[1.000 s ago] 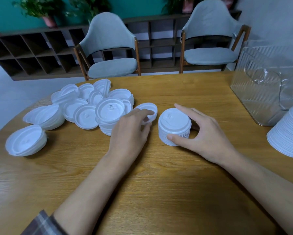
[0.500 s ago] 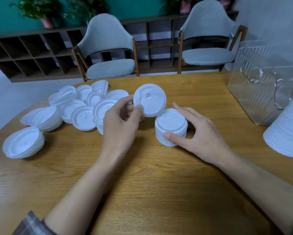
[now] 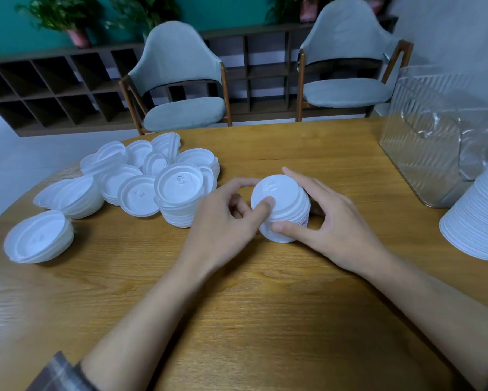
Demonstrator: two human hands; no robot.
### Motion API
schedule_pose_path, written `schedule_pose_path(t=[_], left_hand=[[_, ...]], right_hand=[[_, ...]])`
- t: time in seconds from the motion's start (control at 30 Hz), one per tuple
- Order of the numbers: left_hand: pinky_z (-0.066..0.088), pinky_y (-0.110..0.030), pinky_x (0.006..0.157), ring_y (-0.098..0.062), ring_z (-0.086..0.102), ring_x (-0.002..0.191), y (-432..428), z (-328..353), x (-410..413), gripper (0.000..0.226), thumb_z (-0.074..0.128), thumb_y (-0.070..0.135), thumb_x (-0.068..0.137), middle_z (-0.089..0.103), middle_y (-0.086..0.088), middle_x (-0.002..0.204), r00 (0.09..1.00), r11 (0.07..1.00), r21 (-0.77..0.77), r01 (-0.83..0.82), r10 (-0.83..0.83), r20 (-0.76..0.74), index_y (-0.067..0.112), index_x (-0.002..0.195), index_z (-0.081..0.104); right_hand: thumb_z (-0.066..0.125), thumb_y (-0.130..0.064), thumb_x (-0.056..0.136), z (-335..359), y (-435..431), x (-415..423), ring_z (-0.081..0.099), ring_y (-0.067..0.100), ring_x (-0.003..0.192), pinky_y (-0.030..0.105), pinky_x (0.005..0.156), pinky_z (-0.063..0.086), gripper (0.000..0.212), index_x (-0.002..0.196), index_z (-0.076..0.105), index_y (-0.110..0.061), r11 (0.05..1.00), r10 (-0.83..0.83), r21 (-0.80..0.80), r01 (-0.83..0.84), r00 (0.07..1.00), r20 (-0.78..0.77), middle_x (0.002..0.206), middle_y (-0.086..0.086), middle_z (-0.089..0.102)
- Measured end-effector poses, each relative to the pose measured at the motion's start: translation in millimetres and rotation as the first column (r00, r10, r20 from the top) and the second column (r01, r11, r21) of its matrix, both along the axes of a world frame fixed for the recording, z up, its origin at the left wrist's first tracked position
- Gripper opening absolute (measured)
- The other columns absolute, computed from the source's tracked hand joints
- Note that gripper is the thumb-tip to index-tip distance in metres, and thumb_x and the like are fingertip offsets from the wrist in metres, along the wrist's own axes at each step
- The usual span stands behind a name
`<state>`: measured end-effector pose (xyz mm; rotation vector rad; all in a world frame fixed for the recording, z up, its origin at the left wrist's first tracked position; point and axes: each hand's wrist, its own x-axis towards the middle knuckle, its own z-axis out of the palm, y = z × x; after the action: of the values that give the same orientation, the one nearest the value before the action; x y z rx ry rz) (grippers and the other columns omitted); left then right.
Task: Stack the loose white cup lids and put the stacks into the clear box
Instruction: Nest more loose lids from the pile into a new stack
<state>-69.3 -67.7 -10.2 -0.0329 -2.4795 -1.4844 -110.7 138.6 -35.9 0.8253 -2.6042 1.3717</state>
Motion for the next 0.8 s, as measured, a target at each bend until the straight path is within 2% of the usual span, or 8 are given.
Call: schedule_pose_path(t=[0.1, 0.2, 0.27, 0.33, 0.5, 0.6, 0.7, 0.8], left_hand=[[0.044, -0.011, 0.073, 0.001, 0.057, 0.077, -3, 2, 1, 0.034, 0.081, 0.047, 0.085, 0.060, 0.013, 0.093, 0.999, 0.998, -0.056, 0.004, -0.006, -0.038, 0.041, 0.117, 0.072], [0.050, -0.014, 0.091, 0.006, 0.061, 0.112, -5, 8, 3, 0.048, 0.084, 0.030, 0.086, 0.065, 0.021, 0.123, 0.994, 0.994, -0.026, 0.107, -0.107, 0.010, 0.037, 0.130, 0.068], [0.053, -0.017, 0.092, 0.004, 0.063, 0.116, -4, 10, 3, 0.049, 0.086, 0.023, 0.084, 0.071, 0.020, 0.122, 0.992, 0.992, 0.038, 0.124, -0.125, 0.020, 0.033, 0.129, 0.069], [0.055, -0.020, 0.091, 0.000, 0.067, 0.112, -2, 8, 3, 0.046, 0.090, 0.026, 0.080, 0.074, 0.019, 0.115, 0.995, 0.994, 0.045, 0.096, -0.096, -0.004, 0.032, 0.122, 0.072], [0.059, -0.035, 0.084, -0.005, 0.068, 0.103, 2, 2, 3, 0.048, 0.095, 0.049, 0.068, 0.074, 0.019, 0.106, 0.998, 0.999, -0.031, -0.008, 0.006, -0.065, 0.035, 0.108, 0.073], [0.059, -0.039, 0.081, -0.005, 0.067, 0.101, 5, -1, 3, 0.051, 0.095, 0.053, 0.065, 0.073, 0.019, 0.104, 0.996, 0.998, -0.057, -0.038, 0.033, -0.087, 0.035, 0.105, 0.071], [0.058, -0.039, 0.079, -0.005, 0.067, 0.096, 4, -3, 2, 0.053, 0.095, 0.057, 0.064, 0.072, 0.019, 0.104, 0.995, 0.995, -0.094, -0.039, 0.029, -0.097, 0.033, 0.104, 0.070], [0.053, -0.028, 0.080, -0.002, 0.065, 0.095, -3, -3, 0, 0.052, 0.088, 0.065, 0.068, 0.071, 0.019, 0.101, 0.992, 0.983, -0.182, -0.017, -0.006, -0.124, 0.031, 0.104, 0.073]], right_hand=[[0.079, -0.060, 0.079, 0, 0, 1, 0.049, -0.002, 0.132, 0.018, 0.108, 0.040, 0.088, 0.156, 0.039, -0.044, 1.000, 0.012, -0.004, -0.012, 1.000, -0.003, 0.140, -0.023, 0.055], [0.077, -0.063, 0.078, 0, -1, 2, 0.048, -0.001, 0.134, 0.030, 0.111, 0.043, 0.089, 0.156, 0.039, -0.045, 1.000, 0.022, -0.009, -0.022, 1.000, 0.003, 0.141, -0.024, 0.054], [0.078, -0.063, 0.078, 1, -1, 3, 0.047, -0.001, 0.136, 0.033, 0.112, 0.043, 0.091, 0.157, 0.037, -0.047, 1.000, 0.026, -0.015, -0.026, 1.000, 0.011, 0.142, -0.025, 0.052], [0.079, -0.063, 0.076, 2, -3, 4, 0.046, -0.001, 0.136, 0.032, 0.113, 0.043, 0.095, 0.158, 0.034, -0.047, 0.999, 0.031, -0.024, -0.031, 0.999, 0.005, 0.143, -0.026, 0.051], [0.078, -0.064, 0.073, 1, -4, 3, 0.046, -0.005, 0.129, 0.005, 0.099, 0.033, 0.101, 0.160, 0.030, -0.046, 1.000, 0.025, 0.012, -0.025, 1.000, -0.013, 0.137, -0.022, 0.053], [0.078, -0.064, 0.072, 0, -3, 2, 0.046, -0.007, 0.127, 0.001, 0.096, 0.033, 0.101, 0.160, 0.032, -0.042, 0.999, 0.041, 0.030, -0.041, 0.999, -0.016, 0.137, -0.024, 0.052], [0.079, -0.062, 0.073, -2, -4, 2, 0.046, -0.009, 0.126, 0.001, 0.095, 0.033, 0.100, 0.160, 0.036, -0.039, 0.998, 0.052, 0.037, -0.051, 0.998, -0.026, 0.138, -0.025, 0.052], [0.080, -0.059, 0.076, -2, -4, 2, 0.047, -0.006, 0.130, 0.003, 0.097, 0.033, 0.095, 0.159, 0.037, -0.041, 0.998, 0.045, 0.044, -0.044, 0.999, -0.027, 0.140, -0.025, 0.052]])
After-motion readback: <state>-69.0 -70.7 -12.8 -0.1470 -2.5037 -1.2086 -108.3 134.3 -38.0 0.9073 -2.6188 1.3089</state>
